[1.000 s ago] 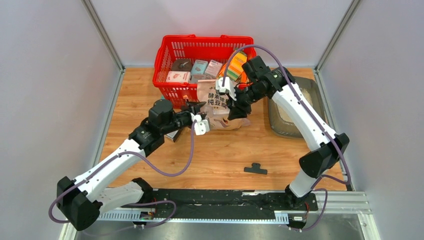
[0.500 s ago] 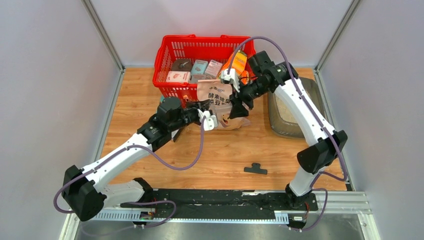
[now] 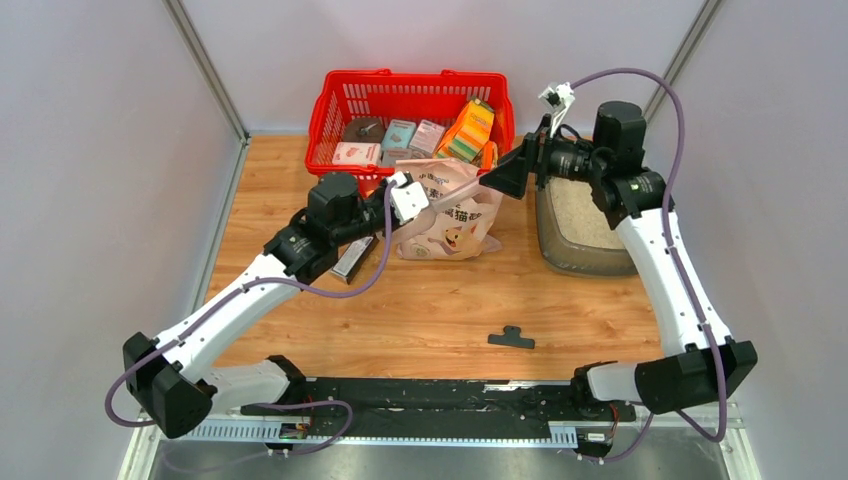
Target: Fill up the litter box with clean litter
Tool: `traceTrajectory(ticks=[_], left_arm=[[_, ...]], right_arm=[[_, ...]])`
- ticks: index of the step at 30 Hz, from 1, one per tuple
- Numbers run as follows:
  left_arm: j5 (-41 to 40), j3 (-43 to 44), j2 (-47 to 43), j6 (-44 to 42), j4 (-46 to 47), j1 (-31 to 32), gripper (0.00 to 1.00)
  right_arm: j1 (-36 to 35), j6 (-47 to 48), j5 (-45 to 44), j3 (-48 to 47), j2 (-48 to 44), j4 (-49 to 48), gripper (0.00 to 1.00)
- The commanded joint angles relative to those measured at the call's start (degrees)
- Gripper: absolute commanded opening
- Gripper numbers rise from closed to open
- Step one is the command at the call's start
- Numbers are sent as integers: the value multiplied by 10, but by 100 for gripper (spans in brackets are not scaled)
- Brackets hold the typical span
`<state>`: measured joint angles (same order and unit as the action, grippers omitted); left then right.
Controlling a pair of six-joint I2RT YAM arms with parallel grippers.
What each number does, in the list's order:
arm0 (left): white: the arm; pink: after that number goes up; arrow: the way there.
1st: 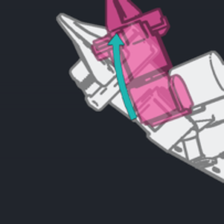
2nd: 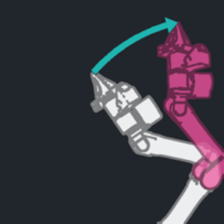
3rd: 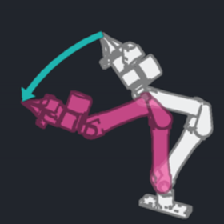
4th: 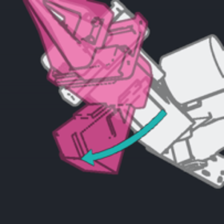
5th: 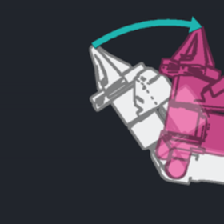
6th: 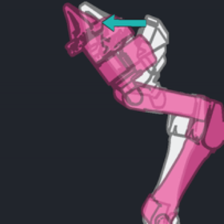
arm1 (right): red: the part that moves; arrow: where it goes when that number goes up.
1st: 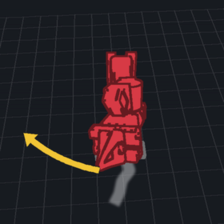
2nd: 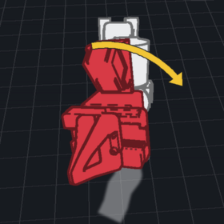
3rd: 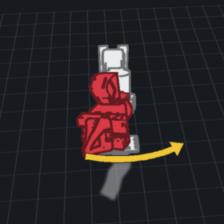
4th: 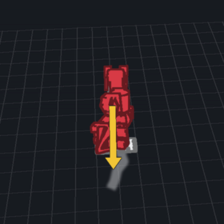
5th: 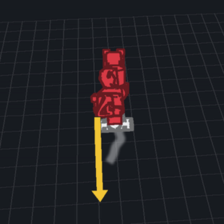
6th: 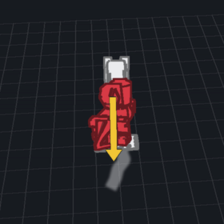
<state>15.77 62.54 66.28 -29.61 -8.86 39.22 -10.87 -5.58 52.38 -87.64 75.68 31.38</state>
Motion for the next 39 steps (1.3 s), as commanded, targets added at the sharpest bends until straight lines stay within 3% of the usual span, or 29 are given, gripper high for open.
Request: traceTrajectory(ticks=[1,13,22,37,39], left_arm=[[36,31,17,60,6,-2,0],[44,42,51,129,71,-1,0],[71,40,66,168,124,-2,0],[87,55,94,172,131,-1,0],[86,54,93,171,130,-2,0]], right_arm=[[-4,-166,39,45,15,-128,94],[-32,-173,81,43,41,-120,81],[-34,-142,86,55,25,-87,78],[-34,-146,99,68,19,-105,42],[-34,-146,105,69,19,-109,27]])
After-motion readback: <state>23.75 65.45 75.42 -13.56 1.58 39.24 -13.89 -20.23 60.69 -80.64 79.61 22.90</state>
